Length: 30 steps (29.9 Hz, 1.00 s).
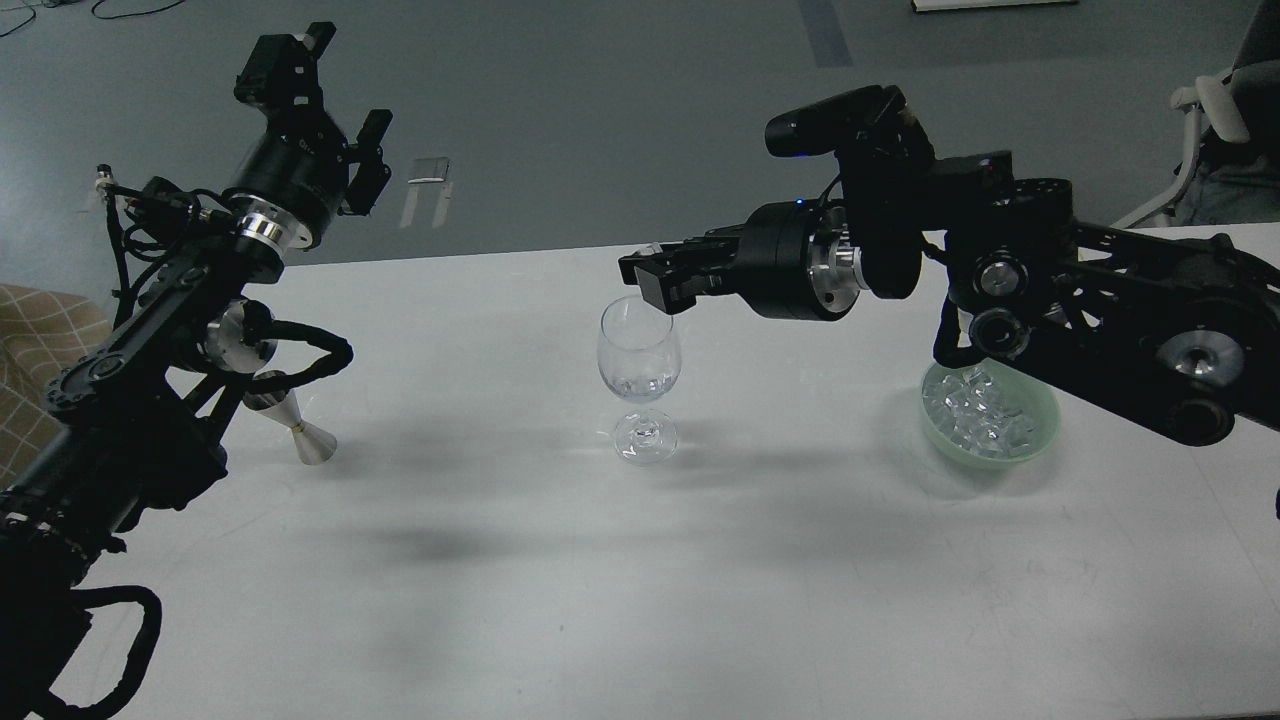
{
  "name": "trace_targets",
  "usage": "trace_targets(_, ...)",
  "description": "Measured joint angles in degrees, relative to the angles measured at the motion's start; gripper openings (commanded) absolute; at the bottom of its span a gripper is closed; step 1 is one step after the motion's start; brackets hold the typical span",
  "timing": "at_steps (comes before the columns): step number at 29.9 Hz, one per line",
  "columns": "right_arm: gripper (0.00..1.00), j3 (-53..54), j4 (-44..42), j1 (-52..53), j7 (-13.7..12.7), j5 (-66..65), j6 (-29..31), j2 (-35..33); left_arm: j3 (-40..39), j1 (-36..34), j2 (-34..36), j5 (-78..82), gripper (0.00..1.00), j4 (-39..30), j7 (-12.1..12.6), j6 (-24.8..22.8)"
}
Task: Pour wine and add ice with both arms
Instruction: 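Open the right gripper above the glass to drop the ice in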
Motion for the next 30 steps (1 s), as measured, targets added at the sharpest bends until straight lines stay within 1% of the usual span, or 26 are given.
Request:
trace_targets(5,0.09,0.0,-0.6,-1.5,-0.4,-1.6,0.0,1.7,0.0,-0.1,0.1,0.0,0.98,0.0,0.0,0.0)
trace_targets(13,0.10,0.0,-1.2,-1.8,-0.4,-1.8,0.0,2.0,0.0,-0.2,0.2,0.0,0.98,0.0,0.0,0.0)
trace_targets(17,0.16,0.0,-1.2,-1.9,-0.6,-1.8,0.0,2.0,0.0,-0.2,0.2,0.0,0.98,0.0,0.0,0.0)
trace_targets(27,0.17,0.0,-1.2,-2.5,-1.0,-1.7,0.0,2.8,0.0,-0.3,0.2,0.0,0.98,0.0,0.0,0.0)
trace_targets(30,0.20,0.0,-1.2,-2.6,-1.2,-1.7,0.0,2.9,0.0,-0.3,0.2,0.0,0.98,0.0,0.0,0.0)
